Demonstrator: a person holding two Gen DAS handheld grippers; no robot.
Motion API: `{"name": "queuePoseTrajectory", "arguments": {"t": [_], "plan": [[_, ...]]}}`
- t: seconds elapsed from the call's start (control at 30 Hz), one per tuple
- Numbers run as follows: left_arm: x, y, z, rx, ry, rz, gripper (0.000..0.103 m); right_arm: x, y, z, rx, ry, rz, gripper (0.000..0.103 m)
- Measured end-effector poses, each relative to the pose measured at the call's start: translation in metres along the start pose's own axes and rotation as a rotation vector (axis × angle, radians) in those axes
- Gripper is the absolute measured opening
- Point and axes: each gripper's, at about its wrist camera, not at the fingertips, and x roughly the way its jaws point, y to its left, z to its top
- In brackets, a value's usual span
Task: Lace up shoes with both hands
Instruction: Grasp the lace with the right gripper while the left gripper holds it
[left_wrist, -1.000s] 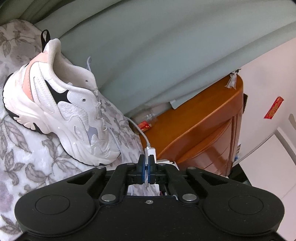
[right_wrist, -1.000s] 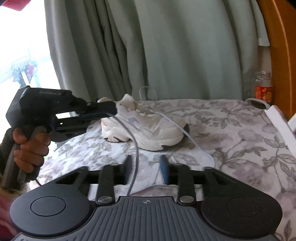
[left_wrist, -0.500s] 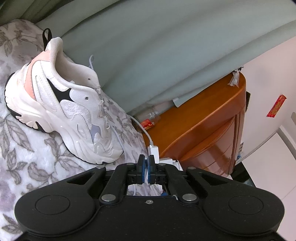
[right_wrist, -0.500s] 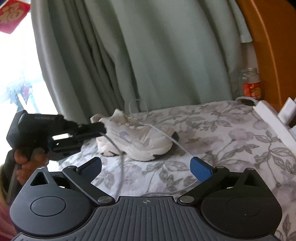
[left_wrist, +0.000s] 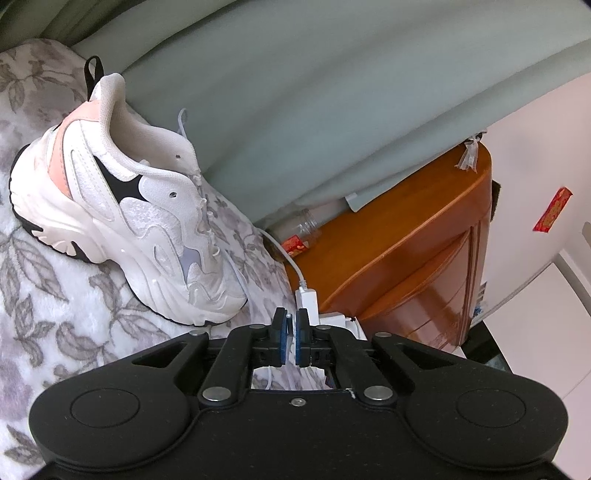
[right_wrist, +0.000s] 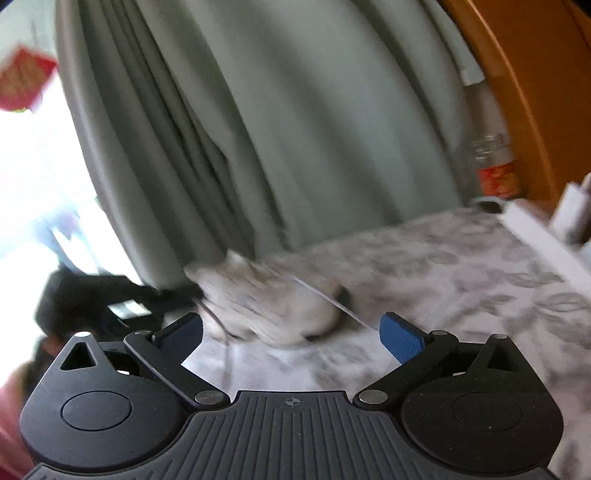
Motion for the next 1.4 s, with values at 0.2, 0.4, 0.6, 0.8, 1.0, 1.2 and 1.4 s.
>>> {"name": "queuePoseTrajectory", "arguments": {"t": [0.2,0.4,0.6,0.8,1.0,1.2,1.4], "plan": [[0.0,-0.001,0.0,0.001,0.002,-0.002,0.0,-0.009,-0.007,0.005,0.029,-0.066,-0.011,0.103],[0.004,-0.003,0.0,0.006,0.013,-0.006,0.0,-0.011,0.003,0.007,-0.059,-0.09,-0.09,0.103],[0.005,-0.003,0.001,0.006,0.018,-0.012,0.0,-0.008,0.003,0.012,-0.076,-0.091,-0.143,0.088],[0.007,-0.005,0.001,0.009,0.03,-0.02,0.0,0.0,0.014,0.013,-0.112,-0.042,-0.067,0.047],[0.01,-0.009,0.0,0.007,0.053,-0.043,0.0,0.014,0.04,0.015,-0.225,0.017,0.045,0.033],[0.009,-0.013,0.001,-0.001,0.067,-0.076,0.0,0.029,0.063,0.012,-0.36,0.082,0.099,0.023],[0.008,-0.015,0.002,-0.001,0.071,-0.092,0.0,0.035,0.071,0.011,-0.386,0.099,0.107,0.013]]}}
